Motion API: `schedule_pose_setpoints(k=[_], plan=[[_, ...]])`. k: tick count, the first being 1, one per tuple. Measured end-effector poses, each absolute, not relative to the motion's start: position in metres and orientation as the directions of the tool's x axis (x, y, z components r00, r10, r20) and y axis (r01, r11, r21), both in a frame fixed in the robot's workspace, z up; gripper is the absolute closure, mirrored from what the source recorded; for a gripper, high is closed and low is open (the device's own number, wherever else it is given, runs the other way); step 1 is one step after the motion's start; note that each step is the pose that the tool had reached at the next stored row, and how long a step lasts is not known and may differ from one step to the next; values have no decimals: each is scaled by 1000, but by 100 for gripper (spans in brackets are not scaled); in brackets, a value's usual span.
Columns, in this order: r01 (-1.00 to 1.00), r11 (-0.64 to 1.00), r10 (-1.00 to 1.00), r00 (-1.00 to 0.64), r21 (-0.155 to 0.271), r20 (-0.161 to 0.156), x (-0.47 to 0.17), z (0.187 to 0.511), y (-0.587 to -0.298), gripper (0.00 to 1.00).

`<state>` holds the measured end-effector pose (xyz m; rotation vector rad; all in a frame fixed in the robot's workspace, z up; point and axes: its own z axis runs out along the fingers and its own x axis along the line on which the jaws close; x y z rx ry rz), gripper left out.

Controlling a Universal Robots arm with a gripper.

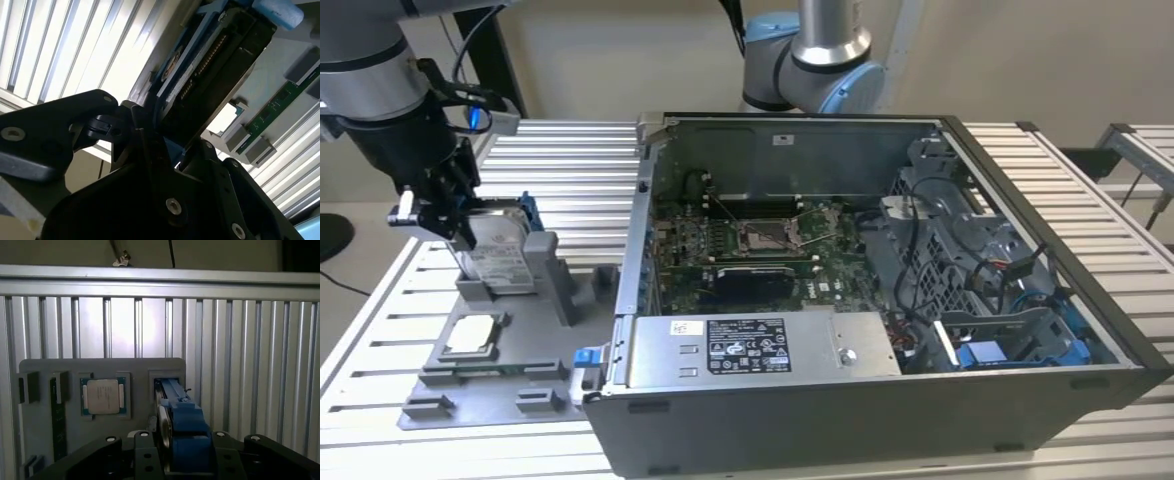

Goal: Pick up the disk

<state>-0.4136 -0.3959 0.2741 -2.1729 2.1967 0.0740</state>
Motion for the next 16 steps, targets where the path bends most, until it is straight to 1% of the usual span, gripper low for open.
schedule_pose_setpoints(k=[7,16], plan=[[-999,-37,-997,37,-2,-70,-414,274,-396,100],[-1000,-16,-997,16,-2,-73,-414,274,-396,100]])
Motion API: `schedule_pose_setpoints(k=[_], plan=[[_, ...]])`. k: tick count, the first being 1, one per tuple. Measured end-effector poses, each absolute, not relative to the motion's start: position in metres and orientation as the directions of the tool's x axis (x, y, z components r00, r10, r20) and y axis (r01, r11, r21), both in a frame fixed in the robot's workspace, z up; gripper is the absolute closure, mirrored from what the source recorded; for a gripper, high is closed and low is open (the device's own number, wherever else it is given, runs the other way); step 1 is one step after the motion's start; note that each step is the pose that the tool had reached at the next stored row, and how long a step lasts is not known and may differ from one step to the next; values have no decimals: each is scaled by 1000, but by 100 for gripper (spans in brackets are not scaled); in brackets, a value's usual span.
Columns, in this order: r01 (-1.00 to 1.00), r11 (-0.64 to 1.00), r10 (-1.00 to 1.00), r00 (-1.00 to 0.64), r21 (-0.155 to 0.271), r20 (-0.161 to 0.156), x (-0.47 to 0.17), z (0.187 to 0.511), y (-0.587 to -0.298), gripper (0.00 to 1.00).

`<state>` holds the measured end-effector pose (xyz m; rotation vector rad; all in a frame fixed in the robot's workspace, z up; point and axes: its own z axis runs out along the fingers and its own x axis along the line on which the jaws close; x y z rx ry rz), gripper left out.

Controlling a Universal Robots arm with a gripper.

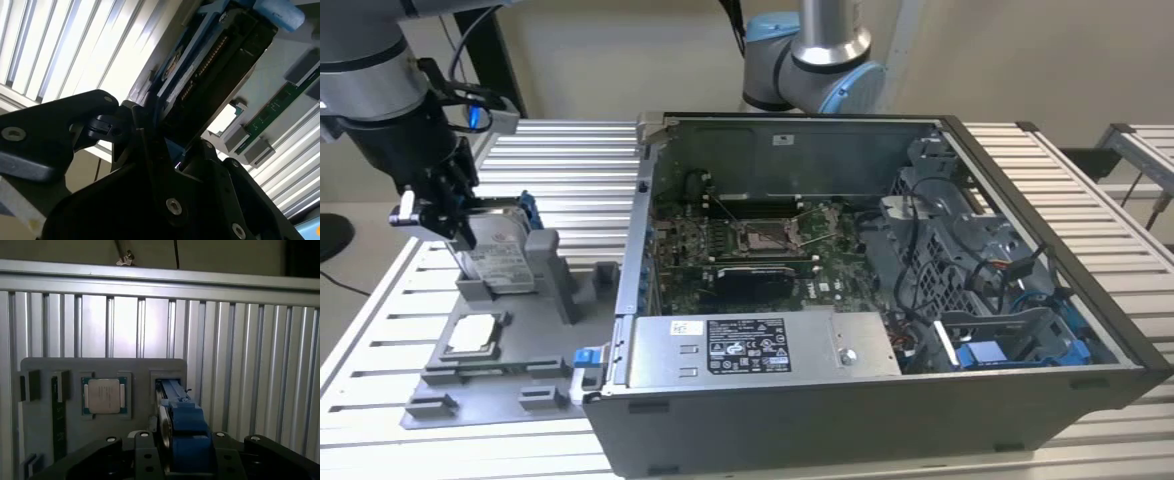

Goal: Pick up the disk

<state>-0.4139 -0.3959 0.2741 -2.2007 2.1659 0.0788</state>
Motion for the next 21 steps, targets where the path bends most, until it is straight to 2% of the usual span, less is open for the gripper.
schedule_pose_setpoints(k=[7,12,21], plan=[[-1000,-12,-997,12,-2,-82,-414,274,-396,100],[-1000,-12,-997,12,-2,-70,-414,274,-396,100],[-1000,-12,-998,12,-2,-69,-414,277,-396,100]])
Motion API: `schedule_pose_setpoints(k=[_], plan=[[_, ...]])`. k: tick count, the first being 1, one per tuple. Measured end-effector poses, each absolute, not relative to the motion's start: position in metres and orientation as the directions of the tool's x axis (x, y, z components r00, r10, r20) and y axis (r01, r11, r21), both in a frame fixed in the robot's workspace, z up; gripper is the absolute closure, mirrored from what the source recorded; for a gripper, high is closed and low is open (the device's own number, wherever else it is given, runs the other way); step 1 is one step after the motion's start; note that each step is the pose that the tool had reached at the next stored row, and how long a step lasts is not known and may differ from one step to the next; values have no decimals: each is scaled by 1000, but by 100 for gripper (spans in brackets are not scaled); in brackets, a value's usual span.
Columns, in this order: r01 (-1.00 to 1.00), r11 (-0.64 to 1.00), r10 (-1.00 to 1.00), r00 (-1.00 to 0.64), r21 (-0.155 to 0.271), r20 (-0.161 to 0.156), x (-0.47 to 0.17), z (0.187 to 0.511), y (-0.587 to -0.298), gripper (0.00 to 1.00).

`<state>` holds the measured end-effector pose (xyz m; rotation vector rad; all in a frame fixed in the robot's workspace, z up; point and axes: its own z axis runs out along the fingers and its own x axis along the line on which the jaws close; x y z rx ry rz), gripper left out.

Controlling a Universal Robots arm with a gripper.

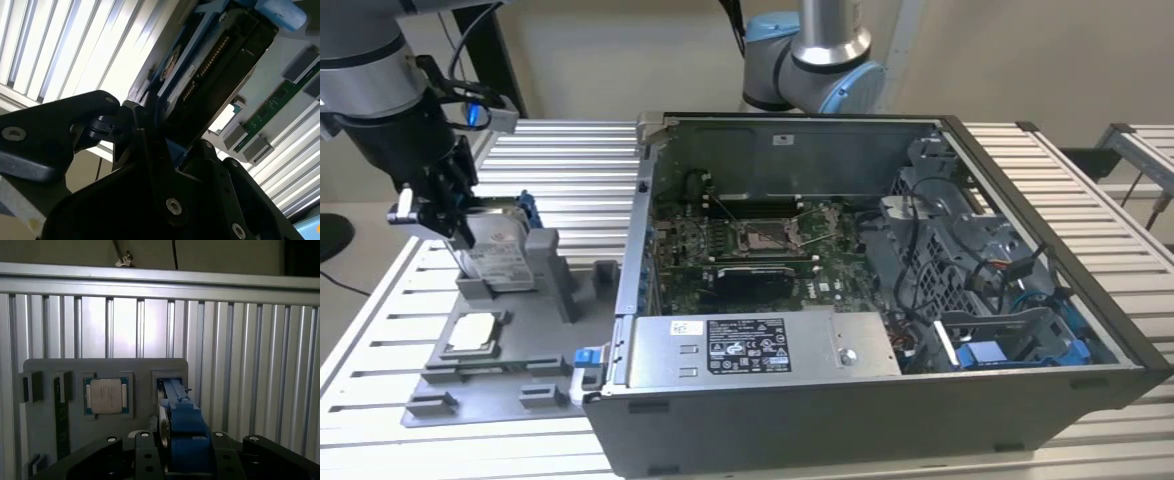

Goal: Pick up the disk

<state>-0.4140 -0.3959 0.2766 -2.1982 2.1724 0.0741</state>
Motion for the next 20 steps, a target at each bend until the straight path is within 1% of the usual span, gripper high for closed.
schedule_pose_setpoints(k=[20], plan=[[-1000,-12,-998,12,-1,-69,-414,277,-396,100]])
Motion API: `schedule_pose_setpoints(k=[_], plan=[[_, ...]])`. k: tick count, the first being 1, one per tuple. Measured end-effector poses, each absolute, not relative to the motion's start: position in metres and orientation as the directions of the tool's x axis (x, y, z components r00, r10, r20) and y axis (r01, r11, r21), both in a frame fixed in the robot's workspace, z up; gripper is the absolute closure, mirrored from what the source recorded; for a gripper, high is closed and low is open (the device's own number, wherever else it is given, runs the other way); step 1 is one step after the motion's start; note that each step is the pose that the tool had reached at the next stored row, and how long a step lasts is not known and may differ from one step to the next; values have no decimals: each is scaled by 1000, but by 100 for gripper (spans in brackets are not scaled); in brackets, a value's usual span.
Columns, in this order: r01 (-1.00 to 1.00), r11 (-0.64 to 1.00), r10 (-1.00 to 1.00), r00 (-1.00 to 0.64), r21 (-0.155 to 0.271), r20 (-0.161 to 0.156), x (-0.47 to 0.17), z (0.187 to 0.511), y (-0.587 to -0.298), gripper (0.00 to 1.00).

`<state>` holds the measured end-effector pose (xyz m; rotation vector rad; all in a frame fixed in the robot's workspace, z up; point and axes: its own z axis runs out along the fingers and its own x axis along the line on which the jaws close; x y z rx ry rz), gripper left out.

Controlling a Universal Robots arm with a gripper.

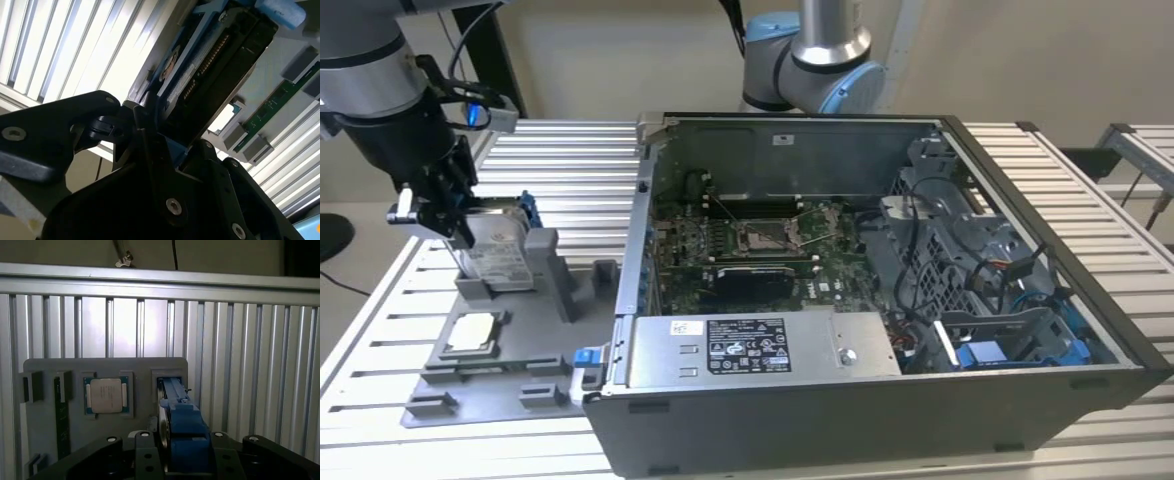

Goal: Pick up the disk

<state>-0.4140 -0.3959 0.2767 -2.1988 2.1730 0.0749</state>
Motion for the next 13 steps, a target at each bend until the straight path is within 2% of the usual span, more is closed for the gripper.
schedule_pose_setpoints(k=[1,2,11,12,13], plan=[[-1000,-12,-998,12,-1,-69,-414,277,-396,100],[-1000,-12,-998,12,-1,-69,-414,277,-396,0],[-1000,-12,-998,12,-1,-69,-414,276,-396,0],[-1000,-12,-998,12,-1,-69,-414,276,-396,100],[-1000,-12,-998,12,-1,-69,-414,276,-396,100]])
